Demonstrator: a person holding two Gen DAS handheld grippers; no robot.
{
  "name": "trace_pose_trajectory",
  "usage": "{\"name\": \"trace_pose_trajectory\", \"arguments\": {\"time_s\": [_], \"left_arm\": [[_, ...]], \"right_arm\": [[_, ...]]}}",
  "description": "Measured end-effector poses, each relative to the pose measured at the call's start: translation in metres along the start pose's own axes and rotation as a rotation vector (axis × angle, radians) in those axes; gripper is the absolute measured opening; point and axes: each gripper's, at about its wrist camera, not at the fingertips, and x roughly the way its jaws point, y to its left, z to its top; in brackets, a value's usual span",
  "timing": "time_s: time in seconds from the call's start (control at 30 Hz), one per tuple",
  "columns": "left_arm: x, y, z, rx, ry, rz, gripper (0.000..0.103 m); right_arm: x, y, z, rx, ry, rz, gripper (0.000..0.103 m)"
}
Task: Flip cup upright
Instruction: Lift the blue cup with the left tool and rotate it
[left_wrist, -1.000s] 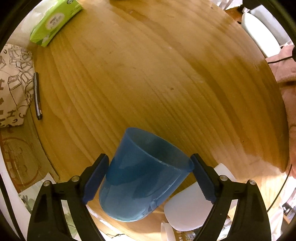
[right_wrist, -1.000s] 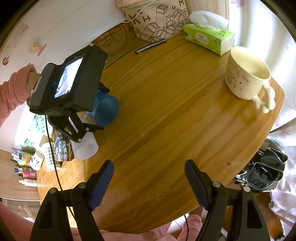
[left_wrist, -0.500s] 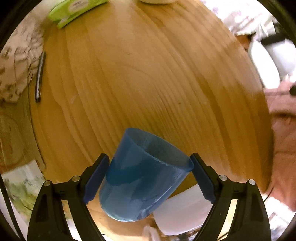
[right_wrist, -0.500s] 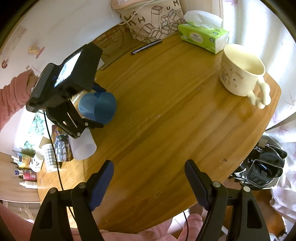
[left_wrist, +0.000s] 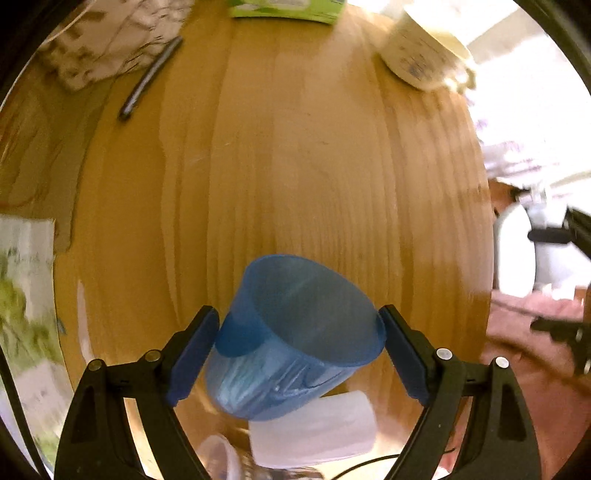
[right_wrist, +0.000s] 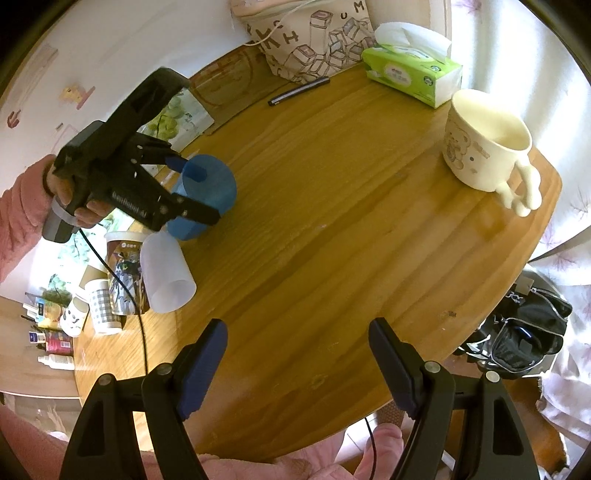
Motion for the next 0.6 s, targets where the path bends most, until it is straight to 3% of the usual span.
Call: {"name": "trace_pose_trajectory", "arguments": {"time_s": [0.27, 0.6], "left_arm": [[-0.02, -0.012, -0.018, -0.143, -0.051, 0.034, 0.088], [-0.049, -0.027, -0.032, -0.412, -0.225, -0.01, 0.087]], "right_arm": [[-0.004, 0.008, 0.0, -0.041, -0.014, 0.02, 0.079], [-0.014, 0.012, -0.002, -0.119, -0.042, 0.101, 0.079]]}}
